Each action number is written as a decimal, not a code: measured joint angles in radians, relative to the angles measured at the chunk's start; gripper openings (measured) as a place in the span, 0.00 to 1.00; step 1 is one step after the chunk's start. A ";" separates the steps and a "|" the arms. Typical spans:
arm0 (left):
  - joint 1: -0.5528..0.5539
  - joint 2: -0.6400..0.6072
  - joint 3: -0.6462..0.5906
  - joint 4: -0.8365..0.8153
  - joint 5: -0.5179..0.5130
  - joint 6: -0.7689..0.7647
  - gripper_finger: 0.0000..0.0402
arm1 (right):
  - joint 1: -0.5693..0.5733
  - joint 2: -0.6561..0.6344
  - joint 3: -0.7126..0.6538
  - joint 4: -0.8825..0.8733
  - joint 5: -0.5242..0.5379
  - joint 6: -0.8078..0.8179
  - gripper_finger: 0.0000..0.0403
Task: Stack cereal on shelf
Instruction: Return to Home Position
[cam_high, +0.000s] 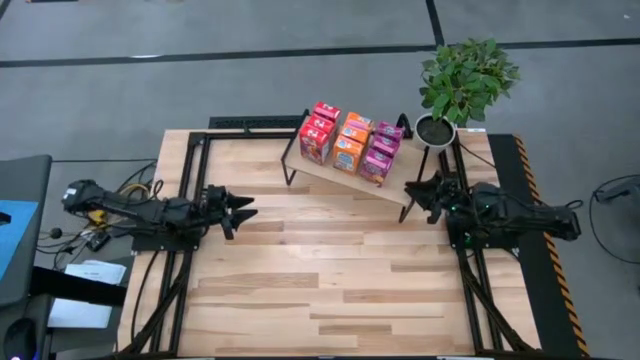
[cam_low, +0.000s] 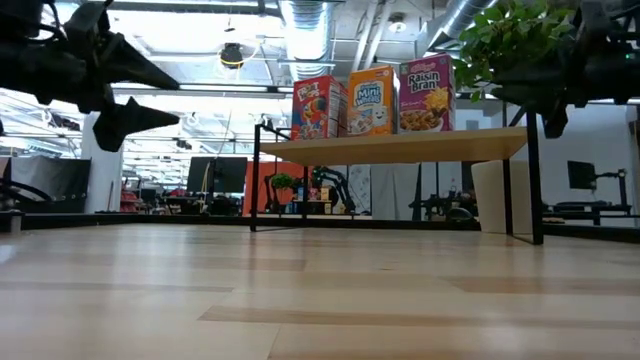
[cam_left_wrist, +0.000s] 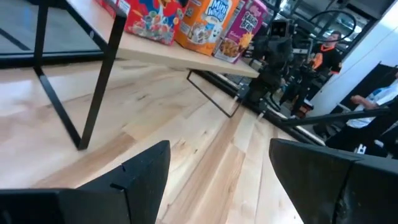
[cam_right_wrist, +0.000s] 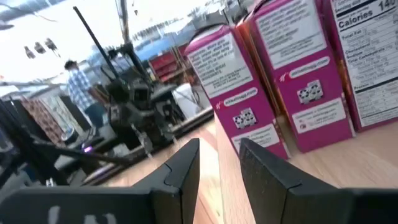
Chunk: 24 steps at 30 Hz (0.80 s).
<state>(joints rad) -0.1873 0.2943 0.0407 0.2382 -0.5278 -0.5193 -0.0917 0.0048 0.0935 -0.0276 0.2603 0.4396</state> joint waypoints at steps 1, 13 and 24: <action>-0.022 0.000 -0.007 0.002 -0.026 -0.003 0.66 | 0.000 -0.004 -0.016 0.024 0.000 0.005 0.35; -0.094 -0.219 0.470 -0.680 -0.070 0.164 0.66 | -0.010 -0.002 0.058 0.068 -0.008 -0.150 0.36; -0.095 -0.284 0.274 -0.688 -0.016 0.068 0.66 | 0.077 -0.002 0.039 -0.075 -0.159 -0.071 0.38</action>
<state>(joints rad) -0.2821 0.0102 0.3146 -0.4495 -0.5439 -0.4511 -0.0147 0.0025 0.1326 -0.1023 0.1017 0.3688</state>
